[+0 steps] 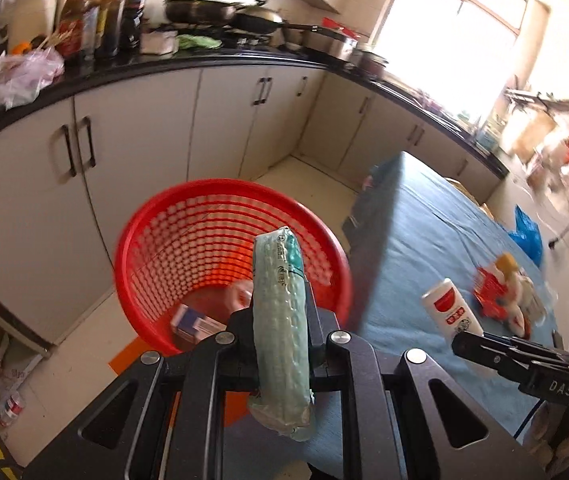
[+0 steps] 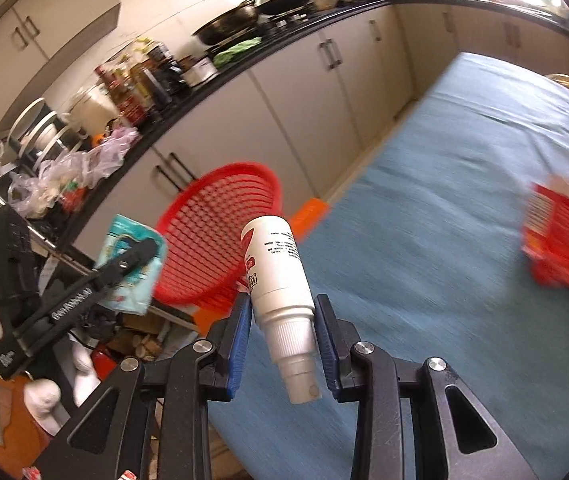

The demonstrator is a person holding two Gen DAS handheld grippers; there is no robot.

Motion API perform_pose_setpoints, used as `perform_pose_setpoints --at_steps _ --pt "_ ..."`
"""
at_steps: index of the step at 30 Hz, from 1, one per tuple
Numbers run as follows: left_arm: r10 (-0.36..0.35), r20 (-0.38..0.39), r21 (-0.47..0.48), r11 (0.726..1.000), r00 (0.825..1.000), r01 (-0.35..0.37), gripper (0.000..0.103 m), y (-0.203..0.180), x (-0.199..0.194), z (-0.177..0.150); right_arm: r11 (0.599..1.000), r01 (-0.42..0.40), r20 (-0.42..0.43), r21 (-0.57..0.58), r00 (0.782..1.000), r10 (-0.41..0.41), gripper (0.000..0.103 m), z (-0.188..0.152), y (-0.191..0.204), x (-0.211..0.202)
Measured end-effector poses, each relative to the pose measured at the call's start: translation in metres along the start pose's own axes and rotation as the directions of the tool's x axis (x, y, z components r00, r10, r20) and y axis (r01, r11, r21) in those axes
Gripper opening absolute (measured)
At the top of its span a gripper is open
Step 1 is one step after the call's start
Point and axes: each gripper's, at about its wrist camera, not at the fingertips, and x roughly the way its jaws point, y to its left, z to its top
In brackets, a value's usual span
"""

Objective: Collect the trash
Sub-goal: 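Carry both items to the red basket and open both tools to drop them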

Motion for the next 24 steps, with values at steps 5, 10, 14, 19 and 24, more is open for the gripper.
perform_pose_setpoints --at_steps 5,10,14,19,24 --pt "0.009 -0.022 -0.039 0.999 1.0 -0.01 0.014 0.023 0.021 0.012 0.999 -0.011 -0.041 -0.039 0.999 0.009 0.035 0.027 0.027 0.048" --pt "0.02 -0.034 -0.04 0.999 0.999 -0.022 0.016 0.032 0.035 0.019 0.999 -0.021 -0.072 -0.033 0.997 0.019 0.036 0.043 0.029 0.082" --pt "0.032 -0.014 -0.048 0.998 0.999 -0.033 0.036 0.036 0.034 0.022 0.999 -0.033 -0.05 -0.022 0.998 0.032 0.046 0.048 0.028 0.088" --pt "0.056 0.013 -0.036 0.998 0.998 -0.056 0.046 0.038 0.025 0.021 1.0 0.002 -0.003 -0.031 1.0 -0.002 0.05 0.046 0.024 0.07" --pt "0.073 0.033 -0.042 0.997 0.997 -0.071 0.057 0.035 0.01 0.013 0.999 0.038 0.027 0.002 0.999 -0.038 0.056 0.033 0.006 0.047"
